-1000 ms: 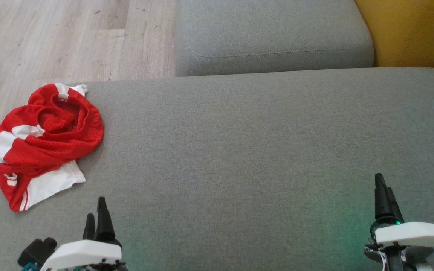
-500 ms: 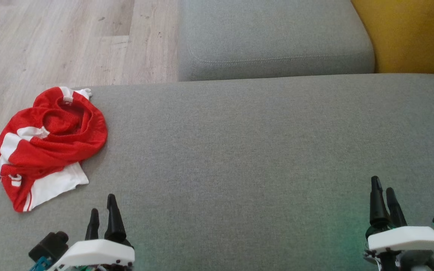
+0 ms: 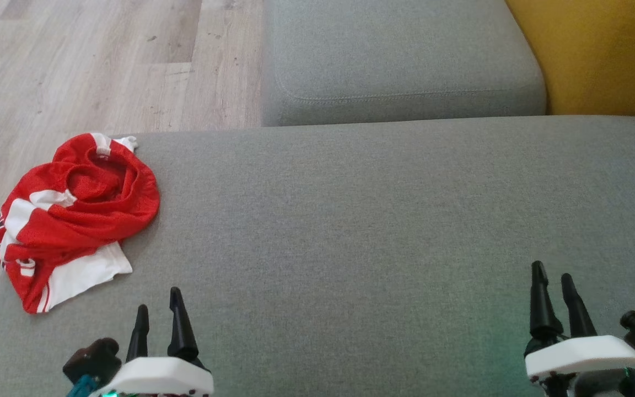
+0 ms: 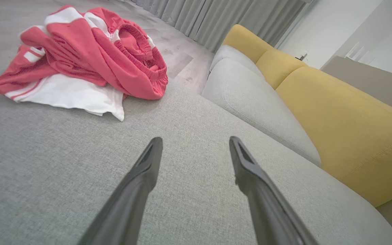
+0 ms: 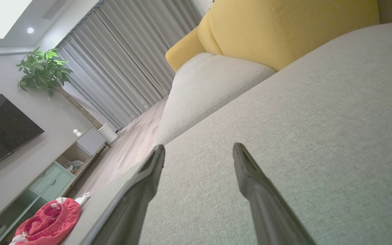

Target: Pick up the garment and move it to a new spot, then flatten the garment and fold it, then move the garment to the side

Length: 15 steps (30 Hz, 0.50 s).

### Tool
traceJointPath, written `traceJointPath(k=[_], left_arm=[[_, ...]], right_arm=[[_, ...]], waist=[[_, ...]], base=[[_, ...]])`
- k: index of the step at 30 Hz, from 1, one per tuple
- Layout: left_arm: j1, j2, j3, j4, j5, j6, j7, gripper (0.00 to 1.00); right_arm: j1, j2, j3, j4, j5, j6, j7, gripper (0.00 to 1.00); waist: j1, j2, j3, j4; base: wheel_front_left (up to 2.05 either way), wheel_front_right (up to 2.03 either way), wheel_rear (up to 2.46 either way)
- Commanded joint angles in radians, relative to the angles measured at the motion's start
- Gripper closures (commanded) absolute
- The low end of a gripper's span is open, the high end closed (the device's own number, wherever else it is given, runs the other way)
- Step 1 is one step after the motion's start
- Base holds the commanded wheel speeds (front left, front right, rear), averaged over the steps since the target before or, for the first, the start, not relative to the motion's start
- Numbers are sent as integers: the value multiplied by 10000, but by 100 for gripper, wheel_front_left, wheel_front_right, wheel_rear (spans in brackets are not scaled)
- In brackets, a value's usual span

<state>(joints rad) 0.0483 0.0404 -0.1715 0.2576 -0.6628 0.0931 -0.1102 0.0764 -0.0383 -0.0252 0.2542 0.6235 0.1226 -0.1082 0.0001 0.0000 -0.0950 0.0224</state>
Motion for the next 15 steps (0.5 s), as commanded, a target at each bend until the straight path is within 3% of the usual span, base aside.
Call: traceJointPath(k=[1,15], left_arm=[[-271,73,65,-382,386,95,-186,0],[-220,81,-334,-589,2243,172,-601,0]], right_arm=[[-179,-84,271,-396,-423,52,-214,0],[-4,-95,599,-418,-2247,61,-626,0]], waist=[[-1,0,-28,2],[-1,0,-197,83]], base=[[0,0,0],[0,0,0]])
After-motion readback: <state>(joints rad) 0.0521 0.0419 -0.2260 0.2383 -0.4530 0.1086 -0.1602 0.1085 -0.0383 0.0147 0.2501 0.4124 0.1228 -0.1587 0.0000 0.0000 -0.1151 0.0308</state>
